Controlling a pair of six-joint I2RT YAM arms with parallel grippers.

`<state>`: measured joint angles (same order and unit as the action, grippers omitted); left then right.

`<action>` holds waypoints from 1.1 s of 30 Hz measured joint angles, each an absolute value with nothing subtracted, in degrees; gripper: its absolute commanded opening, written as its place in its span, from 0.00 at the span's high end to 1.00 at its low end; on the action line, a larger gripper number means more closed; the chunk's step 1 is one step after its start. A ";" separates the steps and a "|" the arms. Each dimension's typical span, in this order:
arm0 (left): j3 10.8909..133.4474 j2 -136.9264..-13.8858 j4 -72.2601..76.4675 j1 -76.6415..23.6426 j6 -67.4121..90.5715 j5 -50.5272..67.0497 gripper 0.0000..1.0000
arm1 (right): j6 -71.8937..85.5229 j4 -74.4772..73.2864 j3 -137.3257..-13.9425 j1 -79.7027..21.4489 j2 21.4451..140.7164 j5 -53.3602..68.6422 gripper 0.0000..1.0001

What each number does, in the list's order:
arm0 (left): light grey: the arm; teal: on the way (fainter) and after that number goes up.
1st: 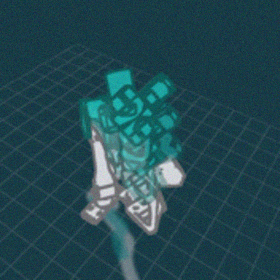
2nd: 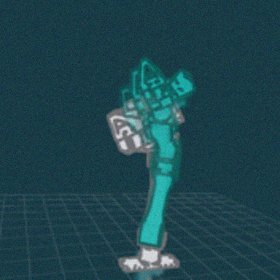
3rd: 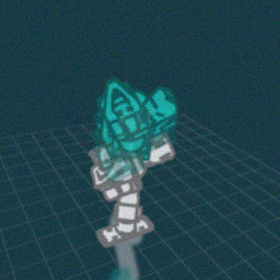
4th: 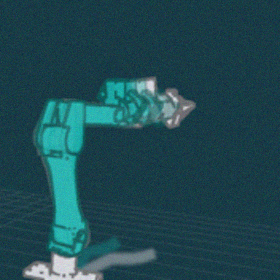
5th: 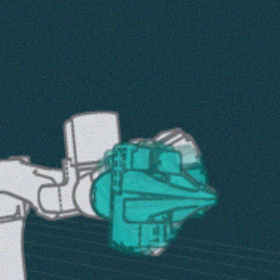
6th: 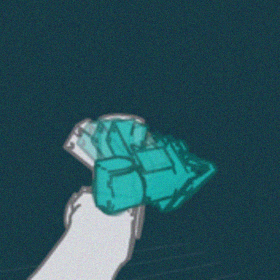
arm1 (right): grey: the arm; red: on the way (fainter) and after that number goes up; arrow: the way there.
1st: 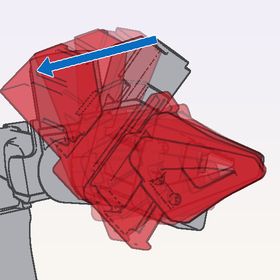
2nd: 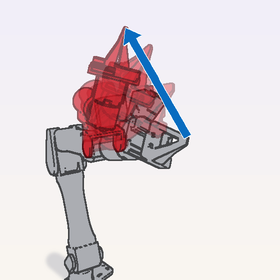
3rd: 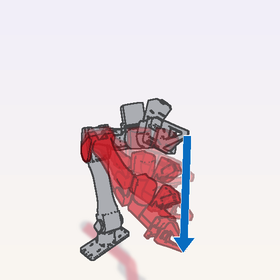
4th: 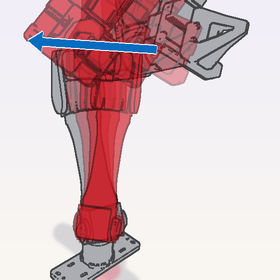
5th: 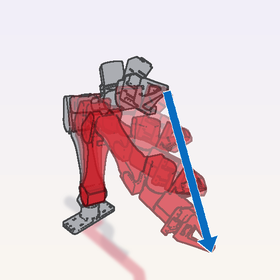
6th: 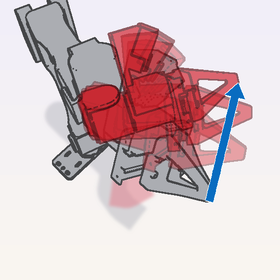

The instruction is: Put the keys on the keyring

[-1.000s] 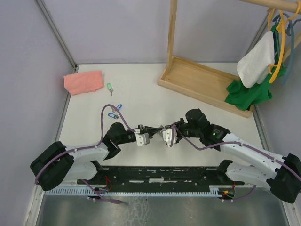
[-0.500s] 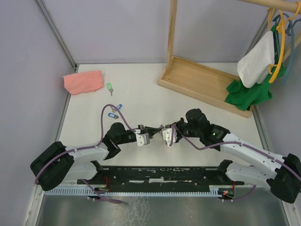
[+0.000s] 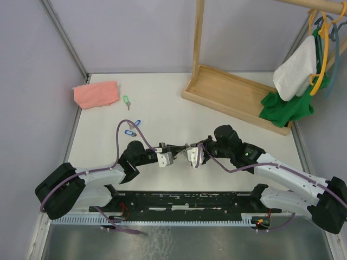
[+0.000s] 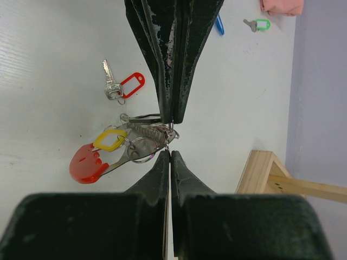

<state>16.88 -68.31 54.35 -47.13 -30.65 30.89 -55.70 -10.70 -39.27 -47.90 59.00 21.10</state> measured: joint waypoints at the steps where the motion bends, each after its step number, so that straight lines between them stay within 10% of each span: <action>1: 16.88 -68.31 54.35 -47.13 -30.65 30.79 0.97 | -55.68 -10.72 -39.27 -47.90 59.00 21.10 0.99; 33: 18.26 -68.51 52.34 -47.13 -30.26 30.52 0.97 | -53.67 -9.74 -39.27 -47.88 59.00 19.70 0.99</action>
<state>18.26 -68.51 52.34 -47.13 -30.26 30.52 -53.67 -9.74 -39.27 -47.88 59.00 19.70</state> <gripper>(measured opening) 0.034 0.012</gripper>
